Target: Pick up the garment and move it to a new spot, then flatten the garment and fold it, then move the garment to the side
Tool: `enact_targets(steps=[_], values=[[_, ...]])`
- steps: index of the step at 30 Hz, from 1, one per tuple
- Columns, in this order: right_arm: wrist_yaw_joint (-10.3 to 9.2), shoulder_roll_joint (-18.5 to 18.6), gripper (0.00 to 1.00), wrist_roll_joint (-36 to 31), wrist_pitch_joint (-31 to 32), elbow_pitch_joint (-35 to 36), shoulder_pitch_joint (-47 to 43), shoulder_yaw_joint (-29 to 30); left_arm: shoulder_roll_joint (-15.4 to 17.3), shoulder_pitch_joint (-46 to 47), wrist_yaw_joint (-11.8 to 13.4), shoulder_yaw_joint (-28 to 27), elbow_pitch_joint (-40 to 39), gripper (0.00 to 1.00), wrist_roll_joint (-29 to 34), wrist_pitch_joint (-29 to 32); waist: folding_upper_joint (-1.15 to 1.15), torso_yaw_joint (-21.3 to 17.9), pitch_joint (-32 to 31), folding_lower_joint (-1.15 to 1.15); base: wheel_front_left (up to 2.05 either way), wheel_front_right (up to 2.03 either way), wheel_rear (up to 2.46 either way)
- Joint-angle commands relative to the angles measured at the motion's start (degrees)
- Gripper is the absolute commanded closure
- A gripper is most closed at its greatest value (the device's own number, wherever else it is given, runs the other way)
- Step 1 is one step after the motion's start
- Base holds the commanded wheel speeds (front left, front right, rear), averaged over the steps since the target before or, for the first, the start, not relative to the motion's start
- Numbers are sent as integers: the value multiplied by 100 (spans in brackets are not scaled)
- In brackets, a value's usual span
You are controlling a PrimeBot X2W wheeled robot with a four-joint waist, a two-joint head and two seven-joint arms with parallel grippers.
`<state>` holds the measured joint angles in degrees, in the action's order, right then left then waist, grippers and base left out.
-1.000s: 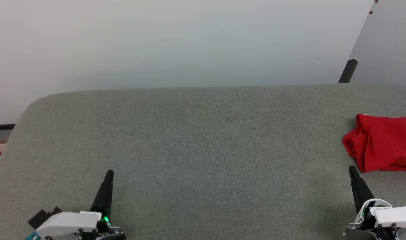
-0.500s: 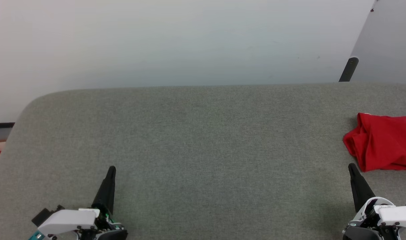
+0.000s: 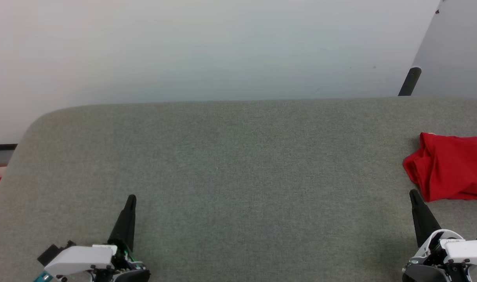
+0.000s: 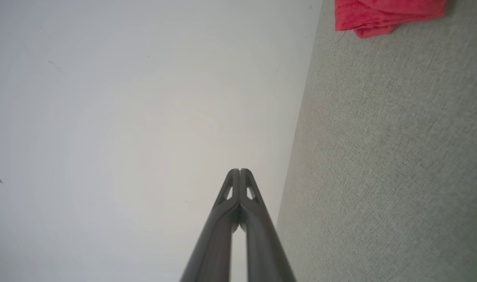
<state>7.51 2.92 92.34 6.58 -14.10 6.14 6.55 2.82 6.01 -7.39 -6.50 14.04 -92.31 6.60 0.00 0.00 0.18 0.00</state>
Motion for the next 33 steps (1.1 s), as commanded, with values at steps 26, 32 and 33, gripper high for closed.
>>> enact_targets(steps=[26,32,33], values=[[-4,-18,100,12,7,15,23,7,-3,51,-18,-14,5,100,-17,11,0,0,0,0,0,0,0],[-4,-18,100,13,7,15,23,6,-3,51,-18,-13,5,100,-17,10,0,0,0,0,0,0,0],[-4,-18,100,13,7,15,23,6,-3,51,-18,-13,5,100,-17,10,0,0,0,0,0,0,0]])
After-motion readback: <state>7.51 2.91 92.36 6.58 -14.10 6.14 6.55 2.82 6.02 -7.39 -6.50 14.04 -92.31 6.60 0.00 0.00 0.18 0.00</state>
